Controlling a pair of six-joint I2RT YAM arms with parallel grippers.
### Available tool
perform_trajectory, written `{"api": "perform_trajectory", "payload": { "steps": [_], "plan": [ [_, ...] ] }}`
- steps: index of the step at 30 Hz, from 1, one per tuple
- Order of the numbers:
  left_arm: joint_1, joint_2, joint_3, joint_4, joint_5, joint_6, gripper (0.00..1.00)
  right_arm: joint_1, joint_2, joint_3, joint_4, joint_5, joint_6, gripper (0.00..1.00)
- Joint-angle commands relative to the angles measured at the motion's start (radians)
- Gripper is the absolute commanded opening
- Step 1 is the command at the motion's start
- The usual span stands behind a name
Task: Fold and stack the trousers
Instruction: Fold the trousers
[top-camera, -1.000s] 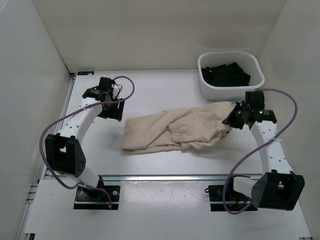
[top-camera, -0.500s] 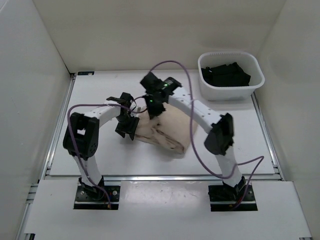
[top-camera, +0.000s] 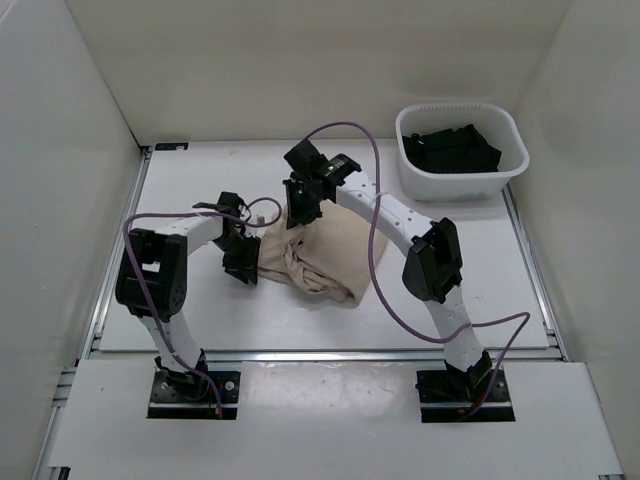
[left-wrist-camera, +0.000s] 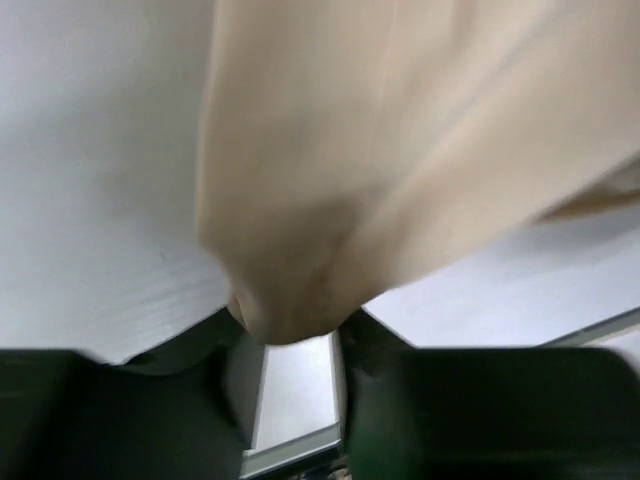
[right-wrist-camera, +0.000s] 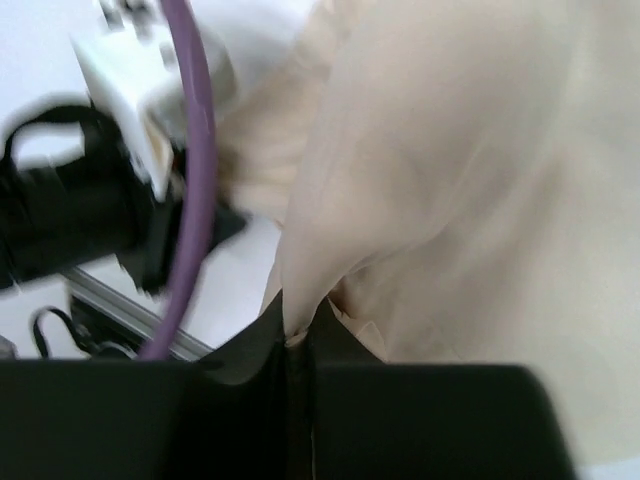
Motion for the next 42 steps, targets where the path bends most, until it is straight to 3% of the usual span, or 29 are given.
{"api": "perform_trajectory", "payload": {
  "steps": [1,4,6,8,9,12,13,17,19,20,24,28,35,42],
  "plan": [
    [0.014,-0.087,-0.031,0.014,0.035,0.008,0.44,0.016,0.044,0.046,0.128,-0.046,0.037,0.17],
    [0.046,-0.113,-0.04,-0.018,0.035,0.008,0.58,0.016,0.09,0.07,0.221,-0.183,0.01,0.67],
    [0.112,-0.131,-0.016,-0.044,0.003,0.008,0.59,0.048,0.133,0.19,0.198,-0.234,-0.036,0.88],
    [0.212,-0.15,0.031,-0.044,-0.093,0.008,0.64,0.057,0.103,0.216,0.188,-0.245,-0.131,0.89],
    [0.249,-0.159,0.056,-0.044,-0.134,0.008,0.64,0.071,0.065,0.14,0.204,-0.218,-0.155,0.9],
    [0.349,-0.15,0.211,-0.059,-0.221,0.008,0.64,0.038,-0.186,-0.169,0.372,-0.042,-0.123,0.9],
    [0.349,-0.162,0.252,-0.07,-0.221,0.008,0.64,0.019,-0.319,-0.391,0.415,0.008,-0.056,0.9],
    [0.162,-0.193,0.386,-0.093,-0.143,0.008,0.7,-0.146,-0.494,-0.702,0.354,0.073,0.11,0.88],
    [0.096,-0.179,0.409,-0.093,-0.094,0.008,0.78,-0.18,-0.561,-0.811,0.343,0.036,0.12,0.92],
    [0.038,-0.144,0.421,-0.093,-0.078,0.008,0.79,-0.191,-0.586,-0.868,0.371,0.025,0.133,0.98],
    [-0.028,-0.044,0.383,-0.093,-0.089,0.008,0.79,-0.24,-0.621,-1.084,0.501,-0.139,0.146,0.99],
    [-0.029,-0.032,0.259,-0.084,-0.071,0.008,0.77,-0.297,-0.592,-1.196,0.607,-0.298,0.167,0.99],
    [-0.059,-0.111,0.018,-0.012,-0.037,0.008,0.72,-0.347,-0.519,-1.273,0.613,-0.336,0.138,0.94],
    [-0.081,-0.194,-0.083,0.016,-0.014,0.008,0.79,-0.403,-0.417,-1.063,0.465,-0.365,-0.046,0.93]
  ]
}}
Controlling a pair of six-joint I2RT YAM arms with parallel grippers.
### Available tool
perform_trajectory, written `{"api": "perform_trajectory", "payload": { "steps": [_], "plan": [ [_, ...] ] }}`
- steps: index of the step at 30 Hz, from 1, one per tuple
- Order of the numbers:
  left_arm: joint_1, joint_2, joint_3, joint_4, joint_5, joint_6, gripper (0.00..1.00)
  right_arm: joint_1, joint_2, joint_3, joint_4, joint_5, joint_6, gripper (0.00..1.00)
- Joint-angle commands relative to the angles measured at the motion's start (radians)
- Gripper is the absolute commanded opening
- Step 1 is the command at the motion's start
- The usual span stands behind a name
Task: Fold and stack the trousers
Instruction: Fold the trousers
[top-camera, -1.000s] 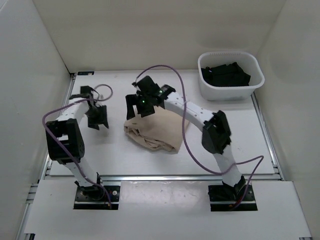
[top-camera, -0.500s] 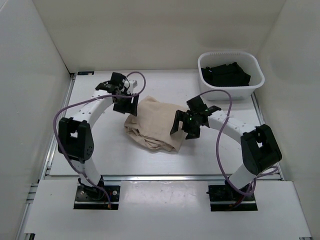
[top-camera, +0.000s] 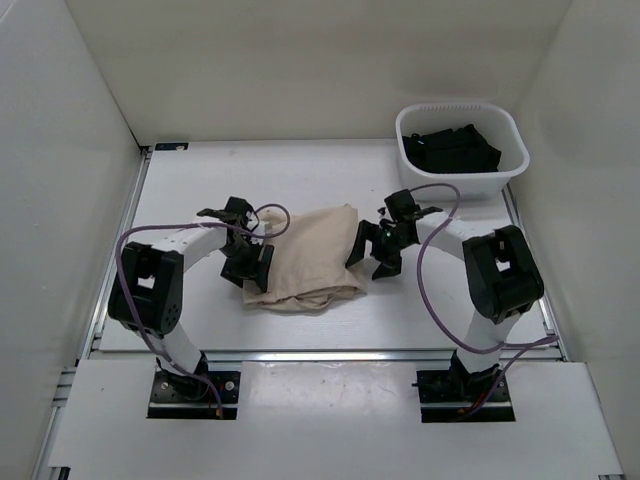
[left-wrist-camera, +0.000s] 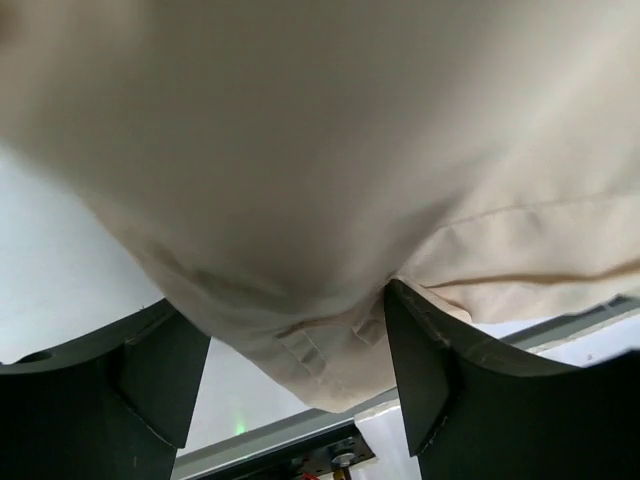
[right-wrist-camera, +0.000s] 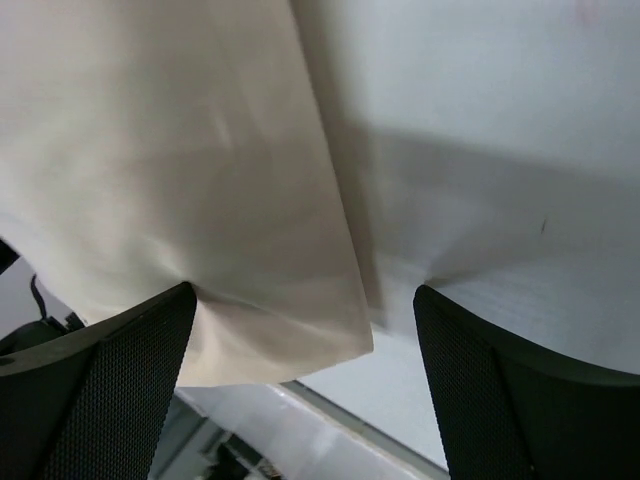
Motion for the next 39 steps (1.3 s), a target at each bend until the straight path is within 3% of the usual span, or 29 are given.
{"api": "perform_trajectory", "payload": {
  "steps": [1,6,9,13,19,23,26,27,29,30,31,33,39],
  "plan": [
    [-0.007,-0.12,0.005,0.022,0.031,0.005,0.79,-0.017,0.007,0.094,-0.071,-0.05,-0.153,0.93],
    [0.064,-0.248,0.164,-0.025,0.077,0.005,0.82,-0.026,-0.086,0.041,-0.126,-0.083,-0.229,0.94],
    [0.111,-0.243,0.258,-0.002,0.124,0.005,0.89,-0.036,-0.086,0.001,-0.105,-0.119,-0.229,0.94],
    [0.133,-0.061,0.403,0.023,0.112,0.005,0.89,-0.036,-0.025,0.001,-0.093,-0.138,-0.229,0.94],
    [0.159,0.229,0.582,0.035,0.195,0.005,0.86,-0.036,0.018,0.01,-0.079,-0.196,-0.249,0.85],
    [0.15,0.32,0.617,0.026,0.206,0.005,0.75,-0.036,0.027,0.019,-0.09,-0.205,-0.258,0.78],
    [0.171,0.353,0.635,0.026,0.23,0.005,0.56,-0.036,0.027,0.01,-0.067,-0.205,-0.249,0.65],
    [0.171,0.354,0.635,0.026,0.244,0.005,0.53,-0.036,0.027,0.01,-0.066,-0.205,-0.24,0.53],
    [0.18,0.354,0.645,0.017,0.255,0.005,0.34,-0.036,0.05,0.01,-0.054,-0.205,-0.24,0.36],
    [0.18,0.354,0.645,0.017,0.255,0.005,0.25,-0.036,0.059,0.01,-0.054,-0.205,-0.24,0.19],
    [0.19,0.354,0.657,0.017,0.255,0.005,0.15,-0.036,0.059,0.01,-0.054,-0.205,-0.24,0.11],
    [0.199,0.354,0.681,0.017,0.236,0.005,0.15,-0.036,0.059,-0.004,-0.054,-0.205,-0.24,0.0],
    [0.249,0.373,0.723,0.017,0.197,0.005,0.15,-0.036,0.027,-0.067,-0.043,-0.218,-0.24,0.0]
  ]
}}
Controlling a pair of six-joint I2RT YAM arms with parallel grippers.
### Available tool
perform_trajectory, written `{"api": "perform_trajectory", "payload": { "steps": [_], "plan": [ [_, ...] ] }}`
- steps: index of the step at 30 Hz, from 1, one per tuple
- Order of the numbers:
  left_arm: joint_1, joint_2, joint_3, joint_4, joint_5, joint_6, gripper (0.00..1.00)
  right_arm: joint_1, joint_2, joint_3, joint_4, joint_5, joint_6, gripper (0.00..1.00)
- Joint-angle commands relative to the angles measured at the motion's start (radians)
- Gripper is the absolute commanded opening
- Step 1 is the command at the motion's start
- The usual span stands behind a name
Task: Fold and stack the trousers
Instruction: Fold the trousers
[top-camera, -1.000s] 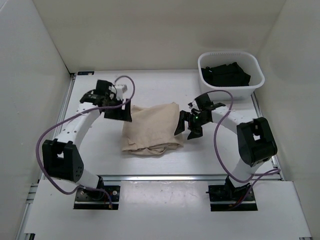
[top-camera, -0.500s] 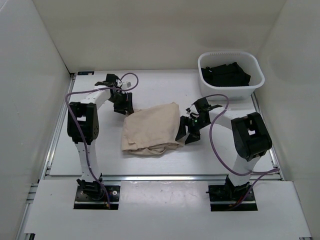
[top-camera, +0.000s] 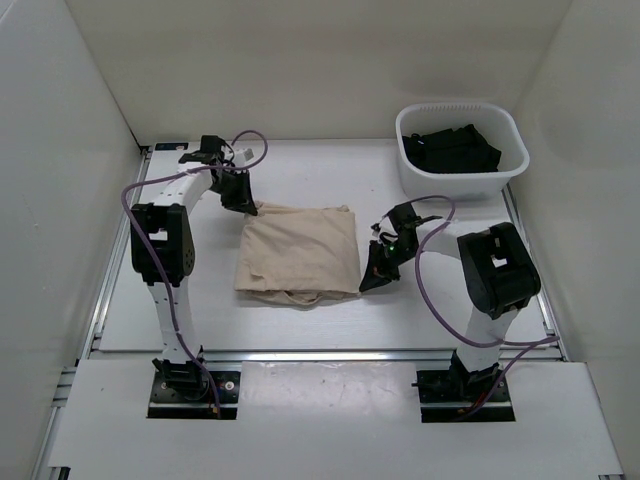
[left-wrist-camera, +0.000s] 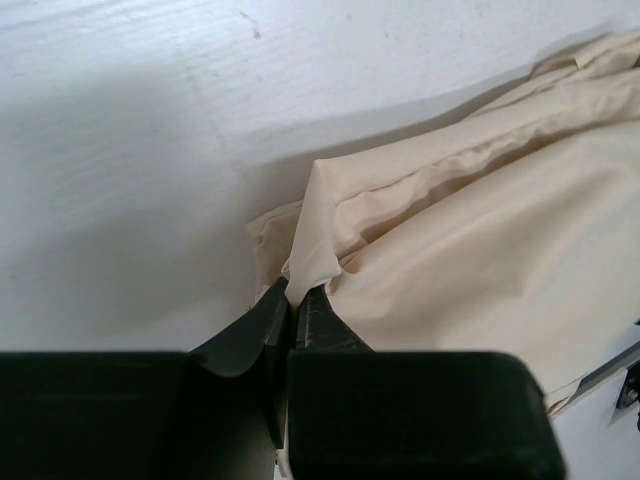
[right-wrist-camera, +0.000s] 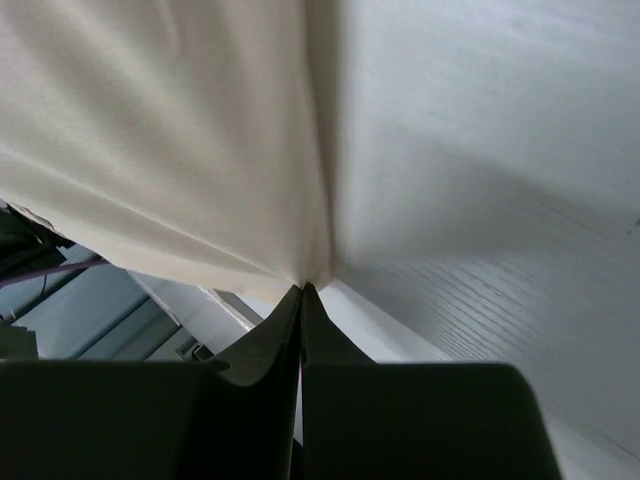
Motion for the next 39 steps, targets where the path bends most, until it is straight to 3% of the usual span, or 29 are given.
{"api": "perform_trajectory", "payload": {
  "steps": [1,2,3,4,7,13,17,20,23,24,26,33,39],
  "plan": [
    [0.04,-0.037,0.04,0.013,0.005,0.008,0.15,-0.002,-0.027,-0.04,-0.008,-0.018,-0.007,0.0],
    [0.04,-0.037,0.04,0.013,0.022,0.008,0.15,-0.013,-0.027,-0.04,0.009,-0.055,-0.007,0.01],
    [0.04,-0.05,0.026,0.013,0.031,0.008,0.15,-0.013,-0.038,-0.04,0.023,-0.072,-0.007,0.15],
    [0.04,-0.05,0.026,0.013,0.031,0.008,0.15,-0.013,-0.038,-0.04,0.032,-0.084,-0.007,0.54],
    [0.031,-0.06,0.0,0.013,0.042,0.008,0.15,-0.013,-0.084,-0.04,0.059,-0.075,-0.016,0.81],
    [0.031,-0.06,-0.01,0.013,0.051,0.008,0.15,-0.004,-0.052,-0.011,0.13,-0.097,0.005,0.89],
    [0.031,-0.06,-0.01,0.013,0.051,0.008,0.15,0.027,0.046,0.059,0.17,-0.107,0.045,0.89],
    [0.031,-0.06,0.001,0.013,0.042,0.008,0.15,0.038,0.114,0.115,0.152,-0.117,0.056,0.78],
    [0.051,-0.06,0.015,0.013,0.086,0.008,0.15,0.038,0.155,0.124,0.123,-0.152,0.056,0.28],
    [0.068,-0.06,0.029,0.013,0.126,0.008,0.15,0.038,0.156,0.124,0.101,-0.152,0.035,0.03],
    [0.099,-0.06,0.038,0.013,0.198,0.008,0.15,0.038,0.146,0.103,0.037,-0.137,-0.028,0.0],
    [0.149,-0.047,0.038,0.031,0.158,0.008,0.15,-0.032,0.084,0.006,0.018,-0.137,-0.074,0.0],
    [0.149,-0.011,0.058,0.04,0.2,0.008,0.31,-0.032,0.102,0.056,-0.057,-0.167,-0.125,0.0]
  ]
}}
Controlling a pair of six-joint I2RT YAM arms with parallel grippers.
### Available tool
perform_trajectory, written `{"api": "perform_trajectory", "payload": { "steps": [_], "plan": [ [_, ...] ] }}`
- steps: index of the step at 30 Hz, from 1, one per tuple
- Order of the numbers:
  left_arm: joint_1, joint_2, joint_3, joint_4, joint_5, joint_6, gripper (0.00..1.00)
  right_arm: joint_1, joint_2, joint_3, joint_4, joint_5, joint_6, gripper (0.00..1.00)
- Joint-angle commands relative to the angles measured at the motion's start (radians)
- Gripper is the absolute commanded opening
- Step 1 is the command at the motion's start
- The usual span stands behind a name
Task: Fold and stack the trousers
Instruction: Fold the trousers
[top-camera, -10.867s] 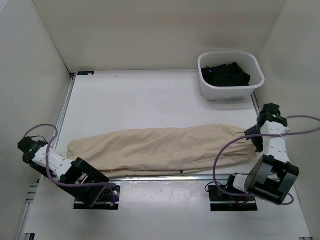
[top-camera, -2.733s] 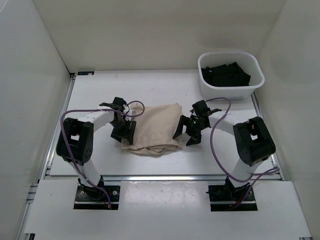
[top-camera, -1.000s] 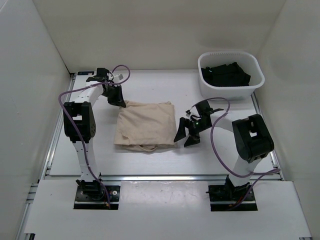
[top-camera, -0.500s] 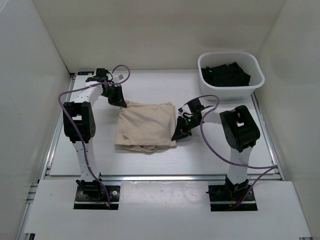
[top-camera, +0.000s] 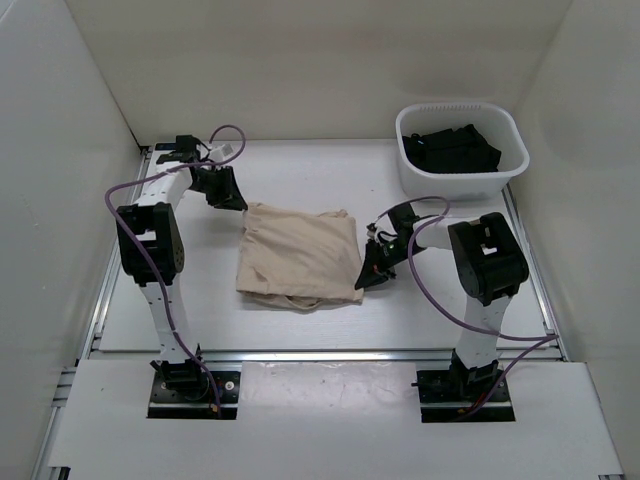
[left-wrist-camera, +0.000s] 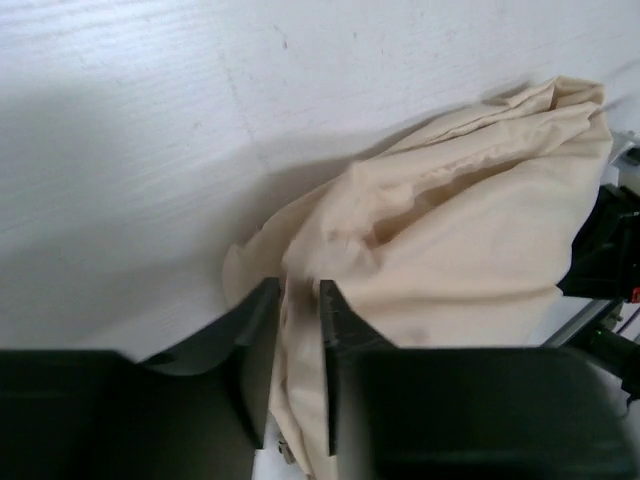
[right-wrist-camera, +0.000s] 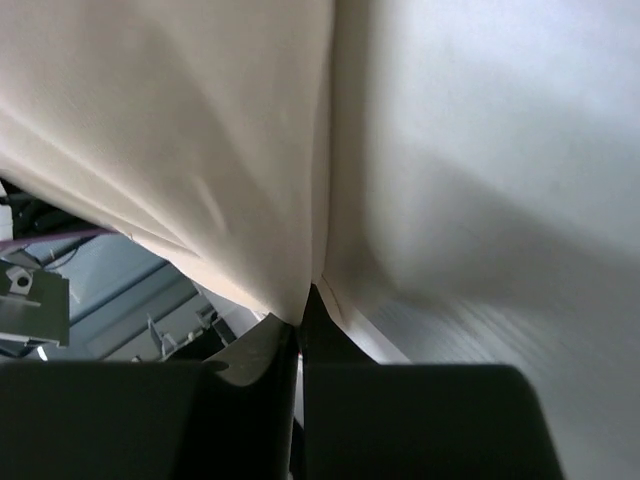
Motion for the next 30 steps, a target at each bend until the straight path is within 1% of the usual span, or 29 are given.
{"api": "perform_trajectory", "payload": {
  "steps": [1,2,3,4,5,6,7,8,9,10,11,12,13,14,15,16,17,19,20,22,23,25,28,30],
  "plan": [
    [0.014,-0.013,0.053,0.051,0.023,0.013,0.37,-0.004,-0.015,0.036,-0.131,-0.013,-0.076,0.04],
    [0.014,-0.013,0.053,0.051,0.023,0.013,0.39,-0.004,-0.015,0.056,-0.132,-0.013,-0.087,0.16],
    [0.014,-0.013,0.053,0.051,0.032,0.013,0.43,-0.004,-0.015,0.065,-0.141,-0.013,-0.087,0.26],
    [0.014,-0.013,0.062,0.051,0.032,0.013,0.51,-0.004,-0.015,0.075,-0.16,-0.025,-0.099,0.39],
    [0.014,-0.013,0.062,0.037,0.032,0.013,0.65,-0.004,-0.015,0.09,-0.18,-0.034,-0.116,0.6],
    [0.014,-0.013,0.08,0.025,0.017,0.013,0.68,-0.016,-0.015,0.108,-0.209,-0.046,-0.161,0.64],
    [0.014,-0.024,0.091,-0.002,0.006,0.013,0.7,-0.027,-0.015,0.145,-0.257,-0.047,-0.177,0.67],
    [0.029,-0.041,0.102,-0.016,0.006,0.013,0.71,-0.036,-0.047,0.159,-0.268,-0.034,-0.177,0.7],
    [0.052,-0.086,0.102,-0.029,0.006,0.013,0.75,-0.036,-0.061,0.176,-0.282,-0.015,-0.186,0.71],
    [0.053,-0.114,0.093,-0.042,-0.034,0.013,0.76,-0.061,-0.075,0.197,-0.294,0.01,-0.186,0.73],
    [0.062,-0.142,0.061,-0.076,-0.061,0.013,0.77,-0.07,-0.101,0.232,-0.294,0.059,-0.173,0.79],
    [0.062,-0.195,0.036,-0.099,-0.084,0.013,0.77,-0.079,-0.111,0.248,-0.268,0.09,-0.118,0.81],
    [0.062,-0.222,-0.035,-0.122,-0.094,0.013,0.77,-0.079,-0.112,0.263,-0.242,0.122,-0.084,0.83],
    [0.053,-0.246,-0.078,-0.144,-0.108,0.013,0.77,-0.079,-0.112,0.28,-0.189,0.159,-0.046,0.83],
    [0.053,-0.287,-0.126,-0.182,-0.117,0.013,0.77,-0.079,-0.101,0.32,-0.166,0.233,0.032,0.85],
    [0.028,-0.306,-0.175,-0.193,-0.126,0.013,0.79,-0.079,-0.083,0.341,-0.139,0.257,0.073,0.85],
    [0.028,-0.323,-0.277,-0.193,-0.138,0.013,0.79,-0.079,-0.035,0.363,-0.094,0.277,0.108,0.85],
    [0.014,-0.358,-0.368,-0.193,-0.128,0.013,0.79,-0.079,0.046,0.439,-0.06,0.318,0.195,0.85],
    [0.002,-0.358,-0.434,-0.193,-0.128,0.013,0.79,-0.079,0.069,0.463,-0.029,0.366,0.22,0.85],
    [-0.007,-0.369,-0.485,-0.193,-0.114,0.013,0.79,-0.068,0.117,0.478,0.029,0.404,0.304,0.85],
    [-0.007,-0.369,-0.523,-0.193,-0.079,0.013,0.79,-0.068,0.132,0.487,0.09,0.404,0.333,0.85],
    [-0.007,-0.378,-0.551,-0.181,-0.053,0.013,0.79,-0.056,0.175,0.502,0.123,0.447,0.405,0.86],
    [-0.007,-0.378,-0.596,-0.181,-0.002,0.013,0.79,-0.033,0.226,0.523,0.183,0.475,0.45,0.86],
    [-0.016,-0.369,-0.628,-0.17,0.01,0.013,0.72,-0.024,0.246,0.533,0.255,0.489,0.508,0.86]
  ]
}}
